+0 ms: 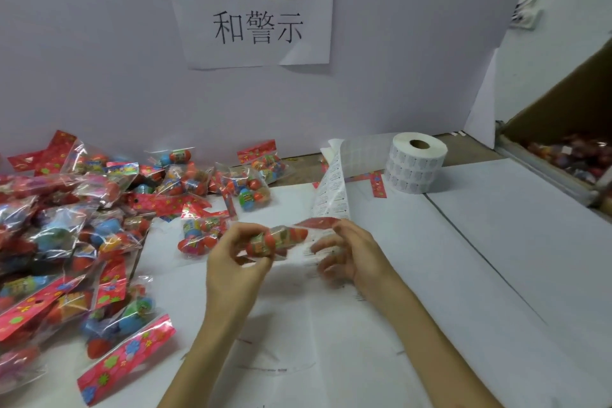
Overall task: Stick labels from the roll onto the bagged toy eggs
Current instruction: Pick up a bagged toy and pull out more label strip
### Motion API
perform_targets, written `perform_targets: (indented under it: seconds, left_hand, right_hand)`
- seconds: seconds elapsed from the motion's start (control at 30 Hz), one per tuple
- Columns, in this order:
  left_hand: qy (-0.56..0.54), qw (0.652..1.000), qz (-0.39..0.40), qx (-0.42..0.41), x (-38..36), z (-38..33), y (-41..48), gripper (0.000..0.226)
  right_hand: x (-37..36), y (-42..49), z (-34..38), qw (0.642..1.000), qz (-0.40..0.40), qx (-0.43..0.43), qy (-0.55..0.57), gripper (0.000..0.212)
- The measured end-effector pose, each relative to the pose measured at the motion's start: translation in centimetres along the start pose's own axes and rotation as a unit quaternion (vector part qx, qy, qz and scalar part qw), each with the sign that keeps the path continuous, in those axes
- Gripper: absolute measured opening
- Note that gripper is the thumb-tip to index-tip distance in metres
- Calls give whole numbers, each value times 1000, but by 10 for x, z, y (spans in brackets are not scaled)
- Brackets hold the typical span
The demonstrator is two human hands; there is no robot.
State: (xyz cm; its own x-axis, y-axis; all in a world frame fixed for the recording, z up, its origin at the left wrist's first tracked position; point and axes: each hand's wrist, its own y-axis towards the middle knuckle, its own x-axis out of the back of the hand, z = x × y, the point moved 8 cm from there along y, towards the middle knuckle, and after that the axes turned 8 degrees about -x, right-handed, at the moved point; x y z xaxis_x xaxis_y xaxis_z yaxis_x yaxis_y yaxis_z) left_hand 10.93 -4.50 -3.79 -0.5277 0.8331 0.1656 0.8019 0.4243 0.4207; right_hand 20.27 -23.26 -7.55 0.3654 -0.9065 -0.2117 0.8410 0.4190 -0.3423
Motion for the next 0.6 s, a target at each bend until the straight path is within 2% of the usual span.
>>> perform_targets:
  seconds: [0.1, 0.13, 0.2, 0.27, 0.3, 0.47, 0.6]
  left_hand:
    - [77, 985, 8, -154, -3, -29, -5, 57]
    - [95, 976, 19, -193, -7, -35, -8, 59]
    - [133, 960, 38, -244, -16, -41, -14, 57]
    - [148, 955, 54, -250, -21, -39, -16, 55]
    - [151, 955, 62, -248, -22, -38, -16, 57]
    - [151, 952, 103, -244, -28, -41, -12, 81]
    - [169, 948, 131, -236, -32, -26, -11, 78]
  right_hand:
    - [-6, -2, -9, 991, 83, -94, 38, 62]
    - [-8, -2, -10, 990, 92, -101, 41, 65]
    - [-9, -2, -8, 991, 97, -82, 42, 52]
    - [-8, -4, -4, 994, 98, -46, -11, 31]
    - [-5, -5, -2, 994, 100, -37, -39, 27]
    - [13, -15, 25, 993, 80, -8, -86, 32]
    - [46, -22, 37, 996, 35, 27, -80, 34]
